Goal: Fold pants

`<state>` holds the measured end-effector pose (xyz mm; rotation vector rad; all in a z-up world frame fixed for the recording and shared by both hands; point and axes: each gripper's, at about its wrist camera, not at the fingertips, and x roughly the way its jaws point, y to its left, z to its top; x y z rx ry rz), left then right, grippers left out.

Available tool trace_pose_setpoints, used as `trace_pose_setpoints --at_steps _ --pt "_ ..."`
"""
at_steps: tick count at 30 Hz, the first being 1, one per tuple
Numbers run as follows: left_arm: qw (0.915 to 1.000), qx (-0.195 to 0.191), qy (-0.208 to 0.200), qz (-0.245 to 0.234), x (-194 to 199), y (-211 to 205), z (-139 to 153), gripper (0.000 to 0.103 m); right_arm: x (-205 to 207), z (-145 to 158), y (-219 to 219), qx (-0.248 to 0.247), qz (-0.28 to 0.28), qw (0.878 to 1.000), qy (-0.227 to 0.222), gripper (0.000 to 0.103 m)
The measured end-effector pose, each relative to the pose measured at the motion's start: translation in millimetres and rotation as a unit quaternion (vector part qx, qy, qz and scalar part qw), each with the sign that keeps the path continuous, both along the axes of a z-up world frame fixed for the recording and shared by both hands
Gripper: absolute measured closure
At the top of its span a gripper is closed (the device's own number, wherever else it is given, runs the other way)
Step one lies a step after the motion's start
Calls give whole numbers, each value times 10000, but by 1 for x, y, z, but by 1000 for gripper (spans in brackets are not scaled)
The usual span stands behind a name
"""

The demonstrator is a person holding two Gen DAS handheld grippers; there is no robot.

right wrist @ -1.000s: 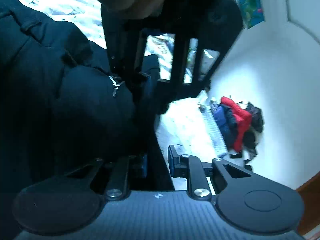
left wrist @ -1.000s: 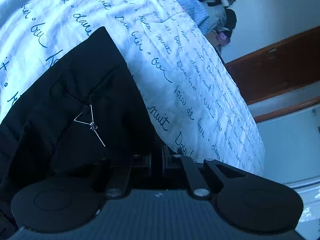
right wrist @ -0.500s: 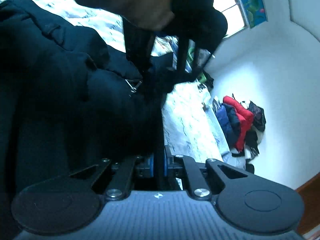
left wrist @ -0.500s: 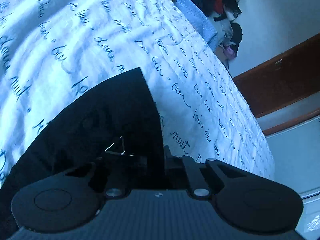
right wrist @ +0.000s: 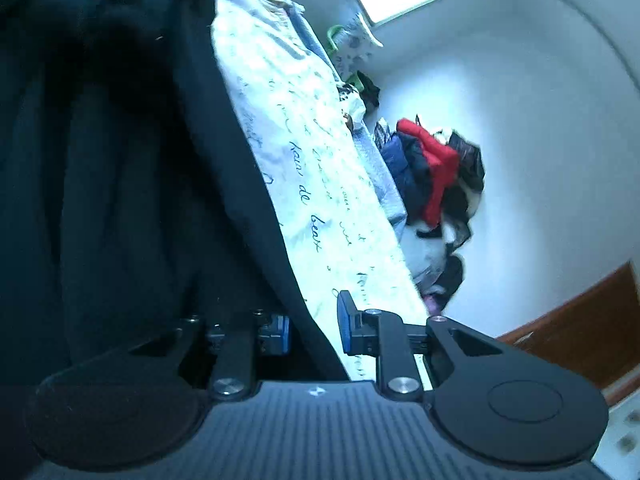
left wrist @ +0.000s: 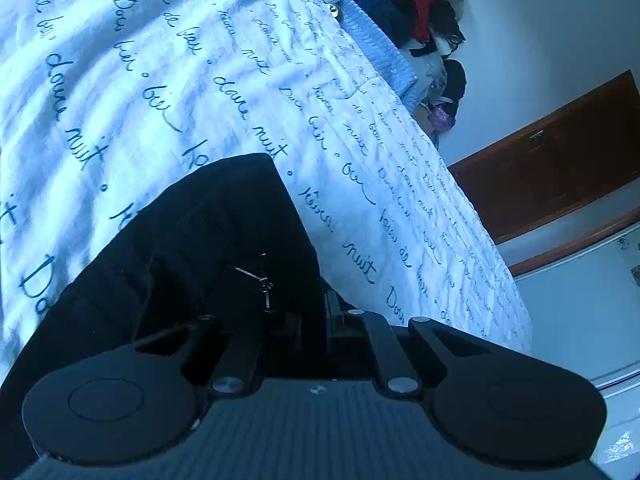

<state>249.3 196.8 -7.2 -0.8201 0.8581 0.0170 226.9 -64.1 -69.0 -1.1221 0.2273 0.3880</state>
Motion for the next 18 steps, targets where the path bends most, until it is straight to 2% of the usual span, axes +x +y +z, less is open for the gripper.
trace_pose_setpoints --at_steps 1,3,7,12,18 --pt "10000 53 -27 6 -3 0 2 90 -5 1 0 -10 -6 10000 -15 93" --pt "9994 306 -164 -21 -13 0 11 90 -16 9 2 77 -20 9999 142 94" --pt "9974 614 -357 -139 -34 -1 23 90 -39 21 0 163 0 9998 131 97" --pt "9910 1190 -539 -298 -58 -13 33 91 -72 33 2 227 88 9996 118 98" --pt "9880 1239 -754 -533 -92 -8 45 92 -105 45 3 331 213 9989 254 98"
